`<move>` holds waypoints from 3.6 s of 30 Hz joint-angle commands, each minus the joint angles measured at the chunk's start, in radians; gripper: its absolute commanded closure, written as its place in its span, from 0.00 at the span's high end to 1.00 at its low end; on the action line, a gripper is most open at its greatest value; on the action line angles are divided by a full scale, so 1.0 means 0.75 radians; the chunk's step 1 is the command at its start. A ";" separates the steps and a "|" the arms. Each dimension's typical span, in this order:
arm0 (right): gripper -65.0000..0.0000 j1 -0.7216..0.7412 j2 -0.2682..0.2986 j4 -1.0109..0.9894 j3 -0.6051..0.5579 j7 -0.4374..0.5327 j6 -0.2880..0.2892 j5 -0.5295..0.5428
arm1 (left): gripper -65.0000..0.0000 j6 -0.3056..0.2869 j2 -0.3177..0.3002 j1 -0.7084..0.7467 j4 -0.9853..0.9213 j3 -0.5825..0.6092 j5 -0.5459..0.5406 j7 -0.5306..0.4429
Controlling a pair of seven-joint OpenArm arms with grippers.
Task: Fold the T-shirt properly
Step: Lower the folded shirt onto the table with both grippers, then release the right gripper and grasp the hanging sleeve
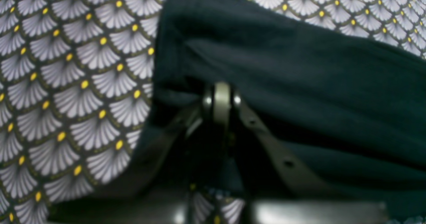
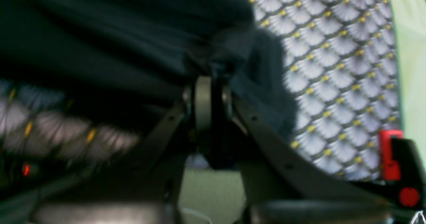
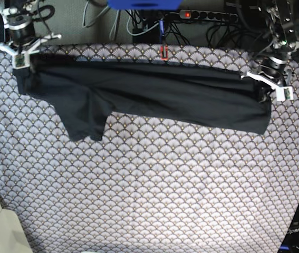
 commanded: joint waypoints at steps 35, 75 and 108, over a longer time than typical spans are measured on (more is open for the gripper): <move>0.54 0.078 0.044 0.260 -0.037 0.029 -0.015 0.123 | 0.00 -0.006 0.012 -0.008 0.020 -0.084 -0.012 -0.027; 0.54 0.876 0.142 -0.642 -0.258 -0.873 -0.015 0.178 | 0.00 -0.002 0.039 0.016 0.034 -0.170 -0.010 -0.027; 0.15 0.684 0.117 -0.531 -0.413 -0.861 -0.015 0.174 | 0.00 -0.004 0.039 0.012 0.022 -0.168 -0.014 -0.027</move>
